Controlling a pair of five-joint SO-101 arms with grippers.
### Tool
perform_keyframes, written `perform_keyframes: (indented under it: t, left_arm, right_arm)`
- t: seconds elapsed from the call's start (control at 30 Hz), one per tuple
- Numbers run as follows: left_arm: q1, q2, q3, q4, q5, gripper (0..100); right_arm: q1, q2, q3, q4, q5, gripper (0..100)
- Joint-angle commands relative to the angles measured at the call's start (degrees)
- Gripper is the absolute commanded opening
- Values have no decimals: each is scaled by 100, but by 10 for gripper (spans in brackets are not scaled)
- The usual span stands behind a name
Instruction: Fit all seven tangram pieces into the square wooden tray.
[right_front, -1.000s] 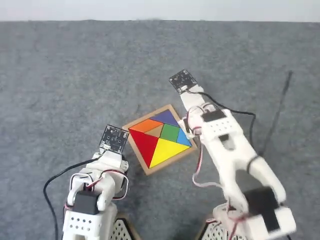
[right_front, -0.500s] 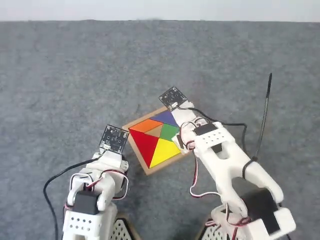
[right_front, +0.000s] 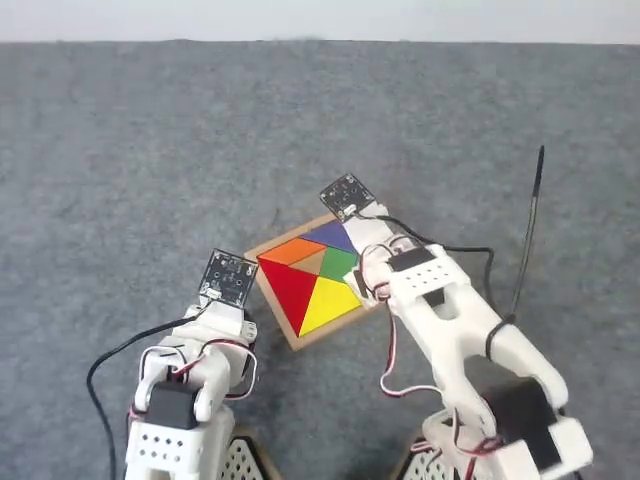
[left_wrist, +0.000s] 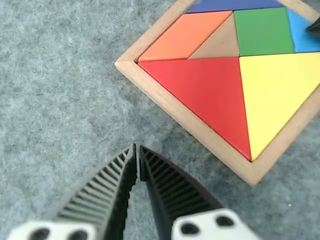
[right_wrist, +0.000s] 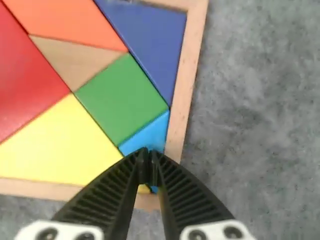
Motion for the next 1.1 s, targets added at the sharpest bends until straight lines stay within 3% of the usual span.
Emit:
perform_keyframes:
  t: [0.0,0.27,1.07]
  left_arm:
    - [-26,-123,-66,26,26,13]
    - [-26,-123,-66,26,26,13]
    - [-26,-123,-66,26,26,13]
  right_arm:
    - [286,-884,510,-321,-79,6]
    - [444,-2668,1644,-699,-62,7]
    - [435,-5991,4554,-1262,-18,9]
